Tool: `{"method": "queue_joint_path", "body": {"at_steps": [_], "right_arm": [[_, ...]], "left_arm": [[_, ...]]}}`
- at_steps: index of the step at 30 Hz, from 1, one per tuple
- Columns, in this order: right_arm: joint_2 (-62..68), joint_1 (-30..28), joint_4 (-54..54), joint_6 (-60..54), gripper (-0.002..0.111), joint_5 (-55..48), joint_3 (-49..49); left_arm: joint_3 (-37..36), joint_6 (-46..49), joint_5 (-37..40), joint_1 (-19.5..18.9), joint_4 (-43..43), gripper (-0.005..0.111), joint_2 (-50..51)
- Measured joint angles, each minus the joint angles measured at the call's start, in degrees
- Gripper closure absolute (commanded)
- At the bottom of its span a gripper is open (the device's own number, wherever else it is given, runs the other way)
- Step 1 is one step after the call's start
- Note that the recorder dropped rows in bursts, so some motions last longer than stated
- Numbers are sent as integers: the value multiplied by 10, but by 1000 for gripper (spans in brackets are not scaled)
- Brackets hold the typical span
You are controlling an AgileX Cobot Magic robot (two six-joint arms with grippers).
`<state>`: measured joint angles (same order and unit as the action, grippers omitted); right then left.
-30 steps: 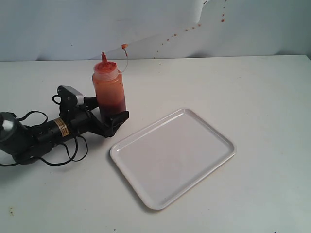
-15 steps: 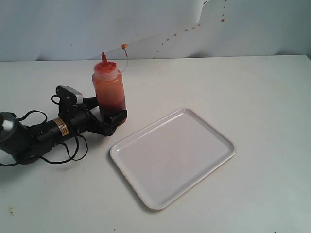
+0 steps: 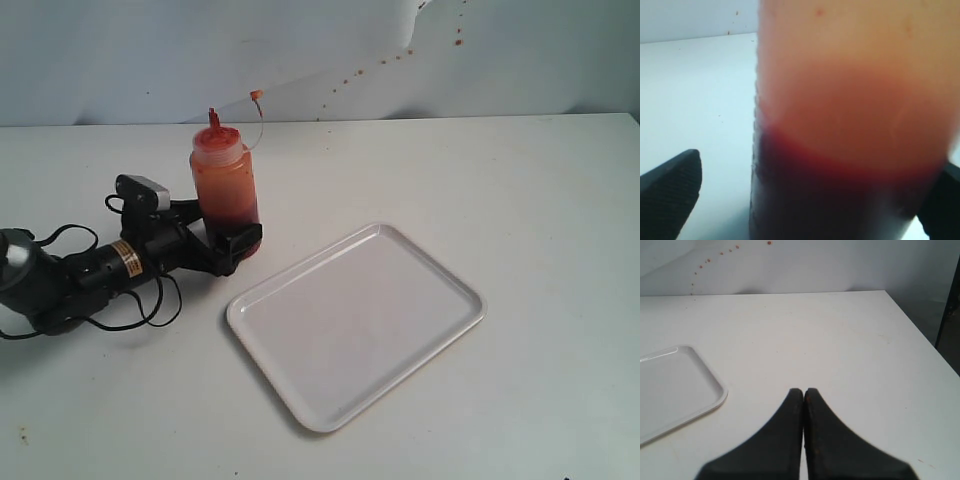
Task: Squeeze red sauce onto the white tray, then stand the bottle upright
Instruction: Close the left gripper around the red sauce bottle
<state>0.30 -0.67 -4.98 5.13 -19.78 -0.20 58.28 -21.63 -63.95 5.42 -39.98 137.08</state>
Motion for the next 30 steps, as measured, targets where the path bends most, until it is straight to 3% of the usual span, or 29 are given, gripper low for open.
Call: {"method": "queue_joint_path", "body": {"at_steps": [6, 19, 22, 25, 27, 30], "right_arm": [[0, 0, 0, 0, 108, 0, 0], [0, 0, 0, 0, 108, 0, 0], [0, 0, 0, 0, 108, 0, 0], [0, 0, 0, 0, 108, 0, 0], [0, 0, 0, 0, 108, 0, 0], [0, 0, 0, 0, 108, 0, 0]], "left_arm": [[17, -3, 43, 12, -4, 2, 0], [27, -3, 59, 18, 0, 3, 0], [27, -3, 59, 18, 0, 32, 0], [27, -2, 59, 20, -2, 80, 0], [27, -2, 59, 20, -2, 103, 0], [27, 1, 62, 20, -4, 106, 0]]}}
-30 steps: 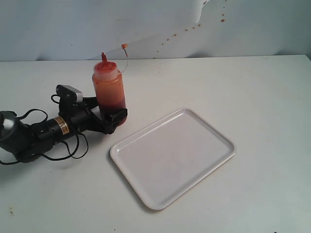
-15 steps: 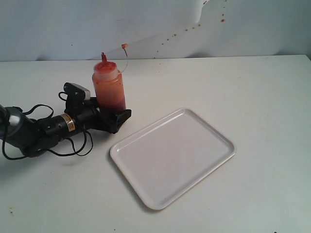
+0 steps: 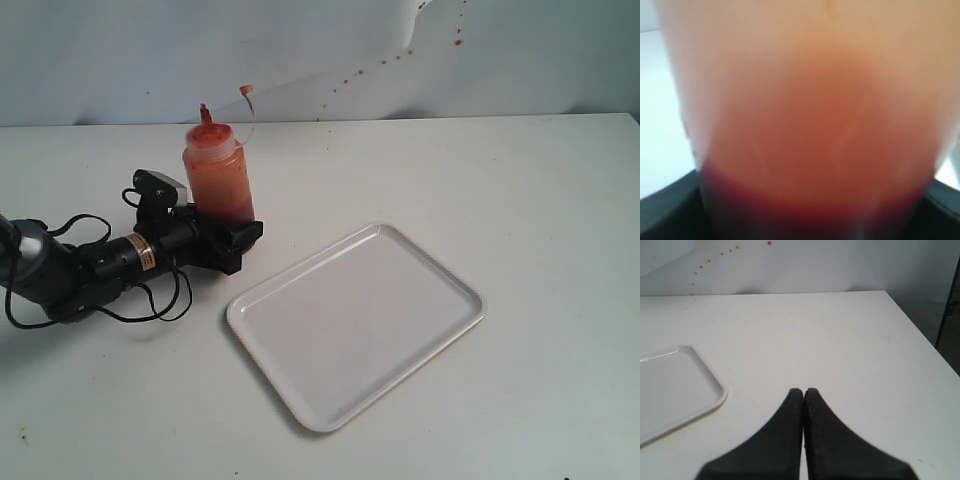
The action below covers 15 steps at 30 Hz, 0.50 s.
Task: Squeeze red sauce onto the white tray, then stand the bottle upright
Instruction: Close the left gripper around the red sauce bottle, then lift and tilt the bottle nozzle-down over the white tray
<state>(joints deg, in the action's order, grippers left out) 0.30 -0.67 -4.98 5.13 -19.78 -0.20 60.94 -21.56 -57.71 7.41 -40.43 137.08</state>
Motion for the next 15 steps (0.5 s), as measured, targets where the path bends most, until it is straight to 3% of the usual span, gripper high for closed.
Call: {"method": "queue_joint_path", "body": {"at_steps": [15], "right_arm": [[0, 0, 0, 0, 108, 0, 0]], "left_arm": [[1, 21, 28, 0, -34, 107, -13]]}}
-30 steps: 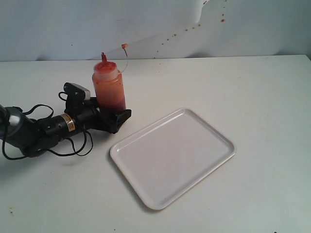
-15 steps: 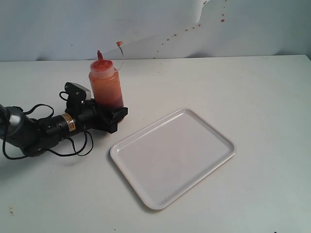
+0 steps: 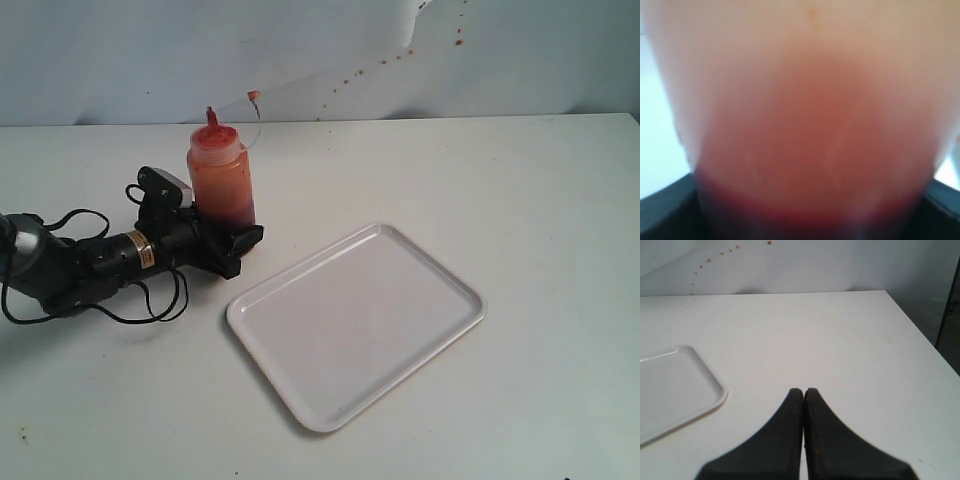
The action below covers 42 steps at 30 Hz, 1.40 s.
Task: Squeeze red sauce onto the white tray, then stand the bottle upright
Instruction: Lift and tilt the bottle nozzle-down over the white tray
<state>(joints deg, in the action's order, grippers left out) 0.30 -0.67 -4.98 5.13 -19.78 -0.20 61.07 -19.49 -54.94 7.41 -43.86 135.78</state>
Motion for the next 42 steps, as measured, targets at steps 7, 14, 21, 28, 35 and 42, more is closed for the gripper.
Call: {"method": "queue_joint_path", "body": {"at_steps": [7, 14, 21, 28, 35, 42], "right_arm": [[0, 0, 0, 0, 108, 0, 0], [0, 0, 0, 0, 108, 0, 0], [0, 0, 0, 0, 108, 0, 0], [0, 0, 0, 0, 108, 0, 0], [0, 0, 0, 0, 108, 0, 0], [0, 0, 0, 0, 108, 0, 0]], "left_arm": [[-29, 4, 32, 0, -49, 107, -43], [-75, 15, 40, 0, -67, 107, -115], [-126, 17, 40, 0, -85, 107, -207], [-149, 46, 54, 0, -187, 107, -294], [-150, 47, 74, 4, -271, 107, -319], [-150, 121, 219, 71, -258, 107, -319]]}}
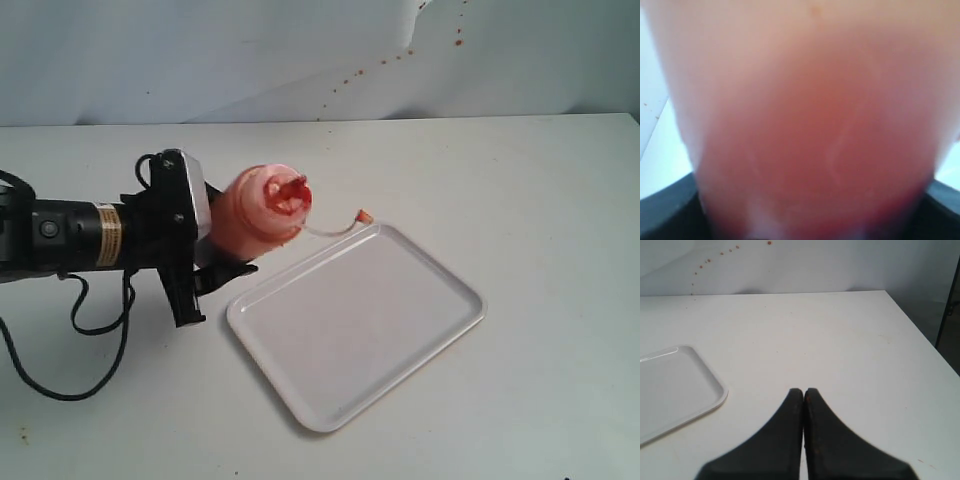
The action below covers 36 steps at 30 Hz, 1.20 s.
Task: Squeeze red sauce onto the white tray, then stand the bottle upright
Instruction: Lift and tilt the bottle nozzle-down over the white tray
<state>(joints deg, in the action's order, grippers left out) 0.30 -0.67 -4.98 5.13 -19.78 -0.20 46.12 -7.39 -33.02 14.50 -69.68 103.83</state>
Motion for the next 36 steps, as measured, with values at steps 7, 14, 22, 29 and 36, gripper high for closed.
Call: {"method": "queue_joint_path", "body": {"at_steps": [7, 14, 22, 29, 36], "right_arm": [[0, 0, 0, 0, 108, 0, 0], [0, 0, 0, 0, 108, 0, 0], [0, 0, 0, 0, 108, 0, 0], [0, 0, 0, 0, 108, 0, 0], [0, 0, 0, 0, 108, 0, 0]], "left_arm": [[0, 150, 91, 76, 114, 107, 0], [0, 311, 140, 103, 256, 107, 0], [0, 461, 154, 105, 392, 107, 0], [0, 583, 127, 105, 506, 107, 0], [0, 688, 95, 105, 576, 107, 0]]}}
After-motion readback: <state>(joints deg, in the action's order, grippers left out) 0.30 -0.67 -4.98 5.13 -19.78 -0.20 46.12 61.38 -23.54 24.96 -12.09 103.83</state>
